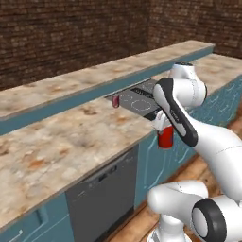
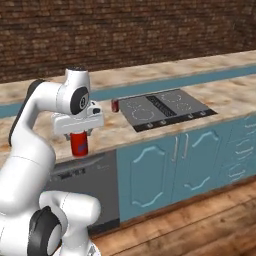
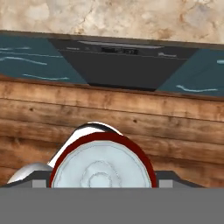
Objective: Four empty soda cans are scattered around the kitchen. Gather all the cans and cluster them next to the stove for recycling.
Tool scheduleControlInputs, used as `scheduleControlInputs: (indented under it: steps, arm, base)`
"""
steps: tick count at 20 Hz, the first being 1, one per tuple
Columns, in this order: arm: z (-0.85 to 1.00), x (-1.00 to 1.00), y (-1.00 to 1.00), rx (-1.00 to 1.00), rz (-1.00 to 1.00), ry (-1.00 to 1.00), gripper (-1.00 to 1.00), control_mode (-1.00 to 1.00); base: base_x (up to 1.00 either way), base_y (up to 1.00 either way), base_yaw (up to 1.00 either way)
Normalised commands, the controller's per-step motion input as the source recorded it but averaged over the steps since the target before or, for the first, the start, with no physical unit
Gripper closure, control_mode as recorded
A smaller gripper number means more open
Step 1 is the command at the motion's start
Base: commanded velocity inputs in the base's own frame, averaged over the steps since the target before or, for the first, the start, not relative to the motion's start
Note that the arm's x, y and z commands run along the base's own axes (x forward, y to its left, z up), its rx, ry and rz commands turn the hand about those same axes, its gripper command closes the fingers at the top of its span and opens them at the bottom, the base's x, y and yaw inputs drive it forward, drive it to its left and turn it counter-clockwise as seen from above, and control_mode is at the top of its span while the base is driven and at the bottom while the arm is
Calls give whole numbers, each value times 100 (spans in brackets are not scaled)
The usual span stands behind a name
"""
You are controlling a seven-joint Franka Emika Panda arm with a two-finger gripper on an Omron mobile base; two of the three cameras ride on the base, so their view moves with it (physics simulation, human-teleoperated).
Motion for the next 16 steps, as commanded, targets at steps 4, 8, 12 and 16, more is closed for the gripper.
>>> scheduleControlInputs:
  steps: [4,8,12,16]
  arm:
    - [0,0,0,0,0,0,100,100]
    - [0,0,0,0,0,0,100,100]
    - [0,0,0,0,0,0,100,100]
    - [0,0,0,0,0,0,100,100]
  base:
    - [84,-91,49]
    - [83,-99,41]
    - [67,-89,27]
    - [73,-24,16]
